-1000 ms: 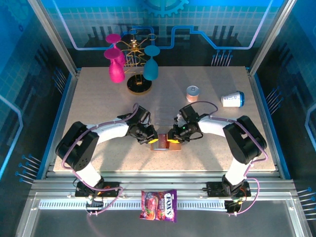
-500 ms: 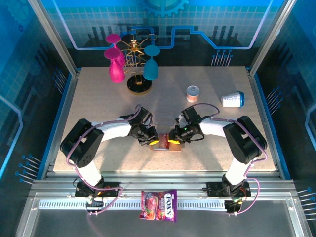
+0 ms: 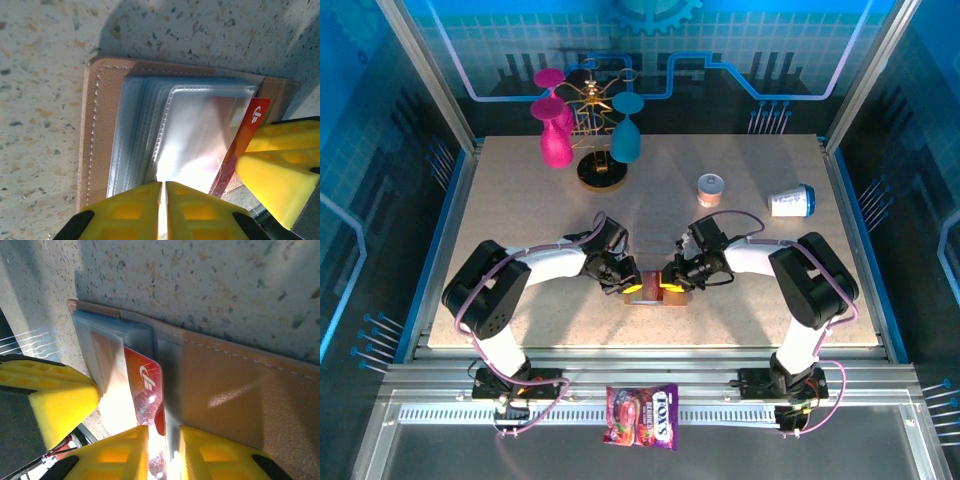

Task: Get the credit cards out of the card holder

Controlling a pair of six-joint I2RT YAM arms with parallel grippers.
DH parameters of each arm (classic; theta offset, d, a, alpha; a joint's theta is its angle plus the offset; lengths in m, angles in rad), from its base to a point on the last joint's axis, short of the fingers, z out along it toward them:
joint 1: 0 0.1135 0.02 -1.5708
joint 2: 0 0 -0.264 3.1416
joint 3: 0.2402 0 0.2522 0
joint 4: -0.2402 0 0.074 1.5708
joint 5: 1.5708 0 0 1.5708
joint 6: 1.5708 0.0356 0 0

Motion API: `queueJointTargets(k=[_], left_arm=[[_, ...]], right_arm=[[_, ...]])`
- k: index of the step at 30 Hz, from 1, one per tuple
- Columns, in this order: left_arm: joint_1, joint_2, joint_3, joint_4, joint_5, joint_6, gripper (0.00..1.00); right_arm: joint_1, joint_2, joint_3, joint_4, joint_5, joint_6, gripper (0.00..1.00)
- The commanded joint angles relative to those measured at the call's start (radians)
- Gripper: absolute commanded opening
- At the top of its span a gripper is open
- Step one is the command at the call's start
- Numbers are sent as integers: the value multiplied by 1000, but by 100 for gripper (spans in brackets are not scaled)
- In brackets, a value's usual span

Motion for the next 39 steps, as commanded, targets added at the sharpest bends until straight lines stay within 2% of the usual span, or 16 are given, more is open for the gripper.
queueJointTargets(k=[1, 7, 18, 27, 39], left_arm=[[-3, 24, 2, -47, -11, 9, 13], [-4, 23, 0, -46, -14, 9, 13], [-4, 22, -2, -49, -15, 10, 13], [-5, 22, -6, -43, -15, 8, 13], [-4, 17, -10, -37, -15, 8, 13]], right_arm=[[-13, 26, -14, 34, -37, 18, 24], [-13, 32, -32, 85, -58, 43, 21], [-19, 14, -40, 71, -44, 38, 16], [-55, -21, -27, -30, -23, -24, 12], [-87, -57, 38, -277, 75, -167, 11]])
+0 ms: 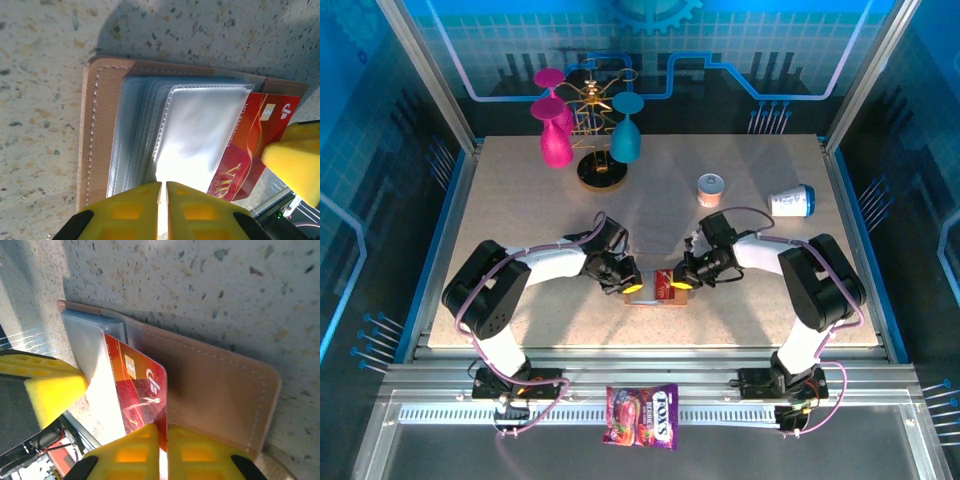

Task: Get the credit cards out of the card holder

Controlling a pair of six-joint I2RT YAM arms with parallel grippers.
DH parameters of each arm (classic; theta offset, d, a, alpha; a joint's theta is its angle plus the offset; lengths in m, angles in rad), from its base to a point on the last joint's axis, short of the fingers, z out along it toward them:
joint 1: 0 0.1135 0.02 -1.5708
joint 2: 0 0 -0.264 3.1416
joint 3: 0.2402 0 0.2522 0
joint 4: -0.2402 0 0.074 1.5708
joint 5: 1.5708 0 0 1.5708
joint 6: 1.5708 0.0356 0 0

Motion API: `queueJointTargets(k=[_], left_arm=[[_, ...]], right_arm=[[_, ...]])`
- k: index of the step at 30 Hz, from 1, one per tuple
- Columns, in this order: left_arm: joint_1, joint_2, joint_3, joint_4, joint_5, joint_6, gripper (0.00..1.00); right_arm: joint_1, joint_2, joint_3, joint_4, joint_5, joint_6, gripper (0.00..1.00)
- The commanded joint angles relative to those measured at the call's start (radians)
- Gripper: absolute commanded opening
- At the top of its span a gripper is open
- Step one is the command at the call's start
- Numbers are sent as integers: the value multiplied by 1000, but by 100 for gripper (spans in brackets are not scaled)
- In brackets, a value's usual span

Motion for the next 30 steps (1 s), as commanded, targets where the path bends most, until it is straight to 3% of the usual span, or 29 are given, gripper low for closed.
queueJointTargets(k=[1, 11, 19, 30], left_arm=[[-4, 16, -11, -38, -15, 8, 13], [-4, 10, -13, -36, -18, 8, 14], [-4, 15, -12, -31, -15, 5, 14], [-3, 13, -10, -35, -16, 5, 14]], right_arm=[[-15, -18, 52, -147, 77, -65, 11], [-12, -25, 98, -226, 126, -96, 11], [22, -38, 94, -174, 58, -52, 11], [66, -38, 110, -176, 66, -14, 15]])
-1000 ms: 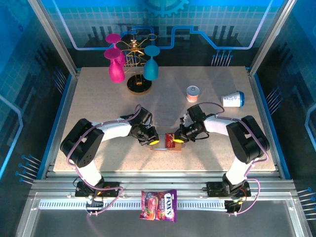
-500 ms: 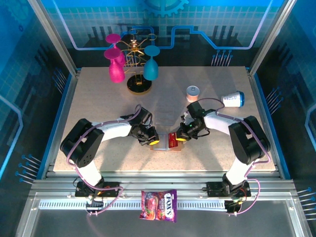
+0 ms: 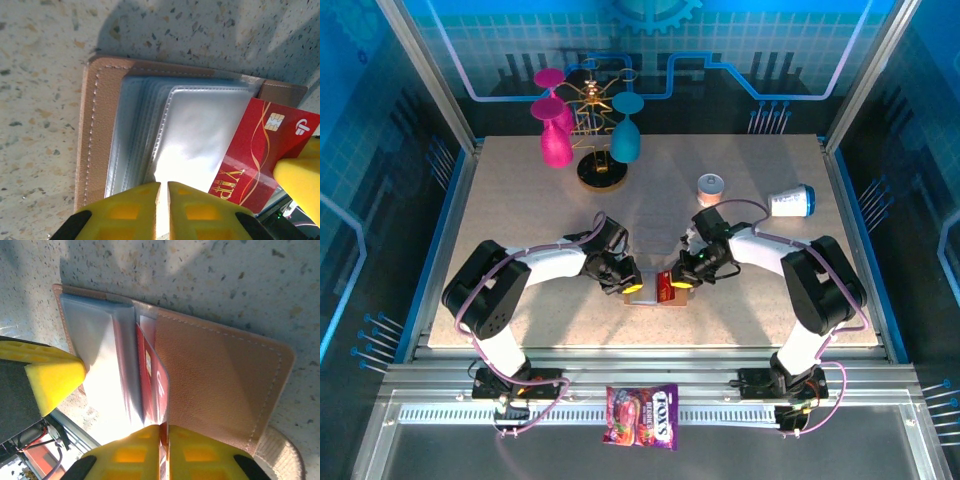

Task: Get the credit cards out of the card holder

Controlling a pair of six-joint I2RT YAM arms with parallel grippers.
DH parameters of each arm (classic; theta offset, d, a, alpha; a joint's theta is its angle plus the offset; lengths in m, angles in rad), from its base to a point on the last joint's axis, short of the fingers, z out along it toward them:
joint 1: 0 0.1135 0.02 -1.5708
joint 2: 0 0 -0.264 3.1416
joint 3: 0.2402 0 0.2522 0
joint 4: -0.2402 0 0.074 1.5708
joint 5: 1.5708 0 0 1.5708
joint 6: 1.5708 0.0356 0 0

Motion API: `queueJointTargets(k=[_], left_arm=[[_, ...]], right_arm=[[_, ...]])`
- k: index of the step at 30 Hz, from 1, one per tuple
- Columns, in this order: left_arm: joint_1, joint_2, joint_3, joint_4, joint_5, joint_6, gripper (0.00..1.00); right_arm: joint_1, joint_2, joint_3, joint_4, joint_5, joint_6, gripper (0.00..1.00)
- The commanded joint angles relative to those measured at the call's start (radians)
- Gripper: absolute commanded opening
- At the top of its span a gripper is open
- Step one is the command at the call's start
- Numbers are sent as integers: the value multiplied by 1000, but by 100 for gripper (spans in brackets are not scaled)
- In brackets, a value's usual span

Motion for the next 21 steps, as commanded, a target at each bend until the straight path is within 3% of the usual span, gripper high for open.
queueJointTargets(k=[1, 10, 17, 21], left_arm=[[-4, 11, -10, -35, -16, 5, 14], [-3, -12, -3, -14, -23, -1, 20], [0, -43, 2, -8, -24, -3, 22], [3, -61, 2, 1, -23, -9, 29]], right_arm=[[20, -24, 24, -22, -7, 20, 16], [47, -27, 52, -55, 23, 32, 17], [74, -5, 118, -173, 115, -18, 13], [77, 3, 143, -223, 149, -45, 11]])
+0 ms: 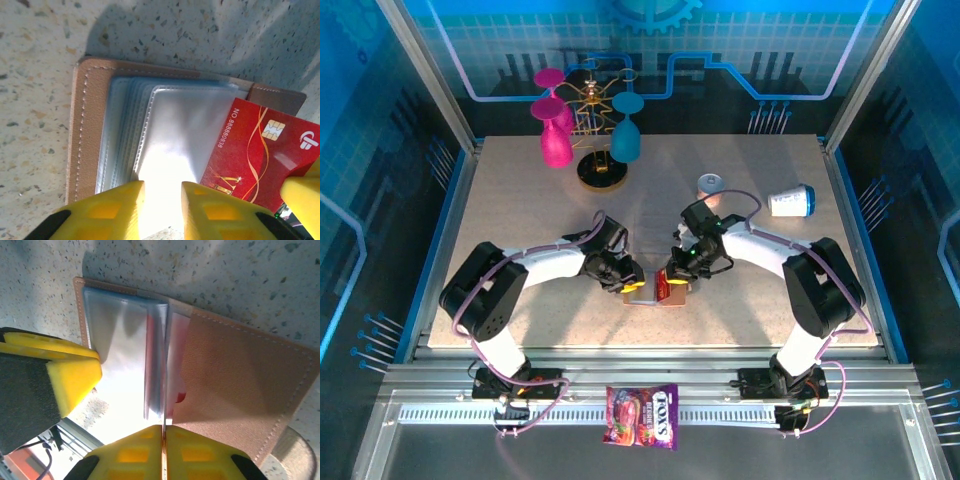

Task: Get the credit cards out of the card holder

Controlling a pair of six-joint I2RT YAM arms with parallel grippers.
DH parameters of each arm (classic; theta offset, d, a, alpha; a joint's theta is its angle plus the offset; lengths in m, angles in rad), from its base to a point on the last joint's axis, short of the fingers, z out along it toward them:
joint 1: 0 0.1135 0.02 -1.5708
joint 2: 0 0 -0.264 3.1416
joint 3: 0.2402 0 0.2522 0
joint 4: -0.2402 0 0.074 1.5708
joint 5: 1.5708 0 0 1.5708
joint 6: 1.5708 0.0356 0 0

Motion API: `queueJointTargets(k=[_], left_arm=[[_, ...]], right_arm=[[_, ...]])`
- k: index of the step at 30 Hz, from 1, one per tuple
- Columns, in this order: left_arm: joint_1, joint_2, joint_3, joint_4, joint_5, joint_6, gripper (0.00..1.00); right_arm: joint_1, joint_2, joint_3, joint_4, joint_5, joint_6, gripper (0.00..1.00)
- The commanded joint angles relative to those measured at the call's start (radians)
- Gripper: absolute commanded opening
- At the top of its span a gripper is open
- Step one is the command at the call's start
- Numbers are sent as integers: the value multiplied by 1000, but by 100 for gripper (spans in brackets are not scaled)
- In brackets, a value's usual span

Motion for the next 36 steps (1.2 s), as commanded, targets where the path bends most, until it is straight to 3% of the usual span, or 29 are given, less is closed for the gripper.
queueJointTargets(k=[1, 19, 24, 36], left_arm=[[4, -44, 0, -3, -15, -9, 30], [7, -46, 11, 18, 27, -19, 30], [7, -32, -6, 65, 52, -46, 30], [44, -107, -48, 39, -5, -39, 29]], right_arm=[[11, 12, 34, -97, 55, -40, 11], [15, 34, 87, -194, 136, -99, 7], [19, 26, 97, -174, 107, -96, 7], [17, -25, 166, -223, 128, -170, 1]])
